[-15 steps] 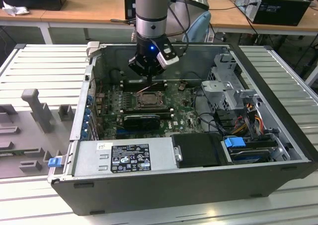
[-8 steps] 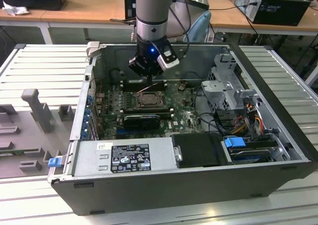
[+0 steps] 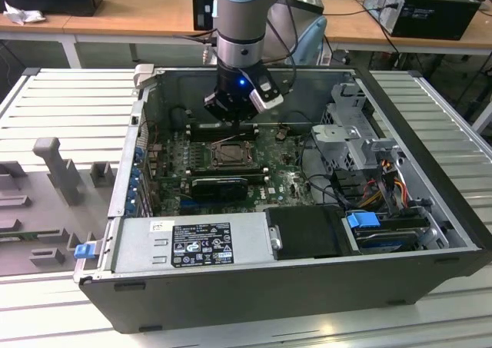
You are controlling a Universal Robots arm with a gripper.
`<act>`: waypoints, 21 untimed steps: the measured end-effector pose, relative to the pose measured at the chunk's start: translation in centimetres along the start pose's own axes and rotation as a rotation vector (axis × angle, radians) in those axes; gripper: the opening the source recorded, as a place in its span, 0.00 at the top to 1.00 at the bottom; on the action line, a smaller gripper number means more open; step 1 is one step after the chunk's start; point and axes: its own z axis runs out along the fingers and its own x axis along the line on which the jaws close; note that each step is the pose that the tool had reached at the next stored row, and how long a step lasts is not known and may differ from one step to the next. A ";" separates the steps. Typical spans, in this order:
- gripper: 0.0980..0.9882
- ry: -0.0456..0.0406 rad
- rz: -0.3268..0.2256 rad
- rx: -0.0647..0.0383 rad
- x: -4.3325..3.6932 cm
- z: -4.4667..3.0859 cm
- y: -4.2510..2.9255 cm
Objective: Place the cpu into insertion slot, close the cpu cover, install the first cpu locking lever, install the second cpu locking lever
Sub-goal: 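Install the first cpu locking lever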
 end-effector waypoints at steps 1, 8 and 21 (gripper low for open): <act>0.99 0.0001 0.000 0.000 -0.04 0.07 -0.11; 0.99 -0.0001 0.001 0.000 -0.21 0.32 -0.22; 0.99 -0.0003 0.003 0.000 -0.43 0.57 -0.36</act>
